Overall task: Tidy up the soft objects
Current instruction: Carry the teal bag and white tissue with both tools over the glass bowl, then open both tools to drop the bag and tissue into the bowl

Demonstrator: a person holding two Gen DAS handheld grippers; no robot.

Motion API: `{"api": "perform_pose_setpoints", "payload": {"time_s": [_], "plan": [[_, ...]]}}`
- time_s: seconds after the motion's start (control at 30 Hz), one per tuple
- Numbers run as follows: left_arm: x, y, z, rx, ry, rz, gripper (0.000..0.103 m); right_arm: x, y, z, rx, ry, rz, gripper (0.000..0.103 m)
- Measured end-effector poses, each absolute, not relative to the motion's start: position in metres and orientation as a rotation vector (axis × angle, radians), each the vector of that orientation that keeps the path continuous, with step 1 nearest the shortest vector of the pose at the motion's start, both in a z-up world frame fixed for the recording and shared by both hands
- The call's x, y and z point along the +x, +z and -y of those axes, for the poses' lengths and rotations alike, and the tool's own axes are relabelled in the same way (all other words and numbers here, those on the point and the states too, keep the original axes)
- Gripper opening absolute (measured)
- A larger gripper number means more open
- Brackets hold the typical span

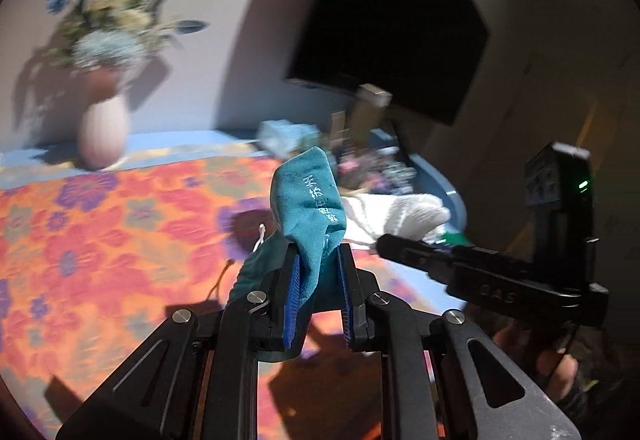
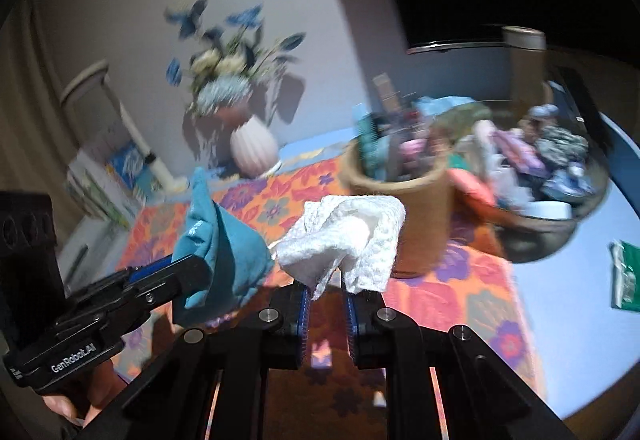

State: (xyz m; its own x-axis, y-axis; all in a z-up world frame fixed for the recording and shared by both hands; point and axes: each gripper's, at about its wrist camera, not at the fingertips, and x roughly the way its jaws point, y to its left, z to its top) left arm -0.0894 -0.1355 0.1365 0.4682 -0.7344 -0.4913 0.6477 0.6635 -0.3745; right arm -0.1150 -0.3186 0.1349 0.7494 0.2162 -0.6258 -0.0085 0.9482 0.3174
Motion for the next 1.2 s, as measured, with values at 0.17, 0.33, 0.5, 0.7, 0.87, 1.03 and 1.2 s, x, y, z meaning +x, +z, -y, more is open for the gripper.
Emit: {"api": "perform_pose_setpoints", "payload": {"time_s": [0.17, 0.33, 0.5, 0.7, 0.87, 1.03, 1.2], "plan": [[-0.096, 0.162, 0.169, -0.147, -0.937, -0.636, 0.014, -0.138, 0.158, 0.363, 0.353, 0.044, -0.647, 0.015], [-0.098, 0.185, 0.208, -0.146, -1.029, -0.613, 0.014, -0.156, 0.176, 0.404, 0.387, -0.021, -0.607, 0.015], [-0.095, 0.209, 0.240, -0.153, -1.104, -0.587, 0.014, -0.160, 0.191, 0.436, 0.400, -0.076, -0.566, 0.015], [-0.067, 0.240, 0.268, -0.167, -1.132, -0.554, 0.014, -0.152, 0.208, 0.462, 0.393, -0.115, -0.520, 0.015], [-0.033, 0.247, 0.298, -0.157, -1.107, -0.566, 0.014, -0.123, 0.217, 0.475, 0.366, -0.139, -0.506, 0.015], [0.008, 0.238, 0.331, -0.106, -1.074, -0.606, 0.014, -0.073, 0.209, 0.494, 0.378, -0.148, -0.547, 0.015], [0.063, 0.211, 0.357, -0.080, -1.008, -0.740, 0.046, -0.019, 0.187, 0.512, 0.388, -0.123, -0.625, 0.020]]}}
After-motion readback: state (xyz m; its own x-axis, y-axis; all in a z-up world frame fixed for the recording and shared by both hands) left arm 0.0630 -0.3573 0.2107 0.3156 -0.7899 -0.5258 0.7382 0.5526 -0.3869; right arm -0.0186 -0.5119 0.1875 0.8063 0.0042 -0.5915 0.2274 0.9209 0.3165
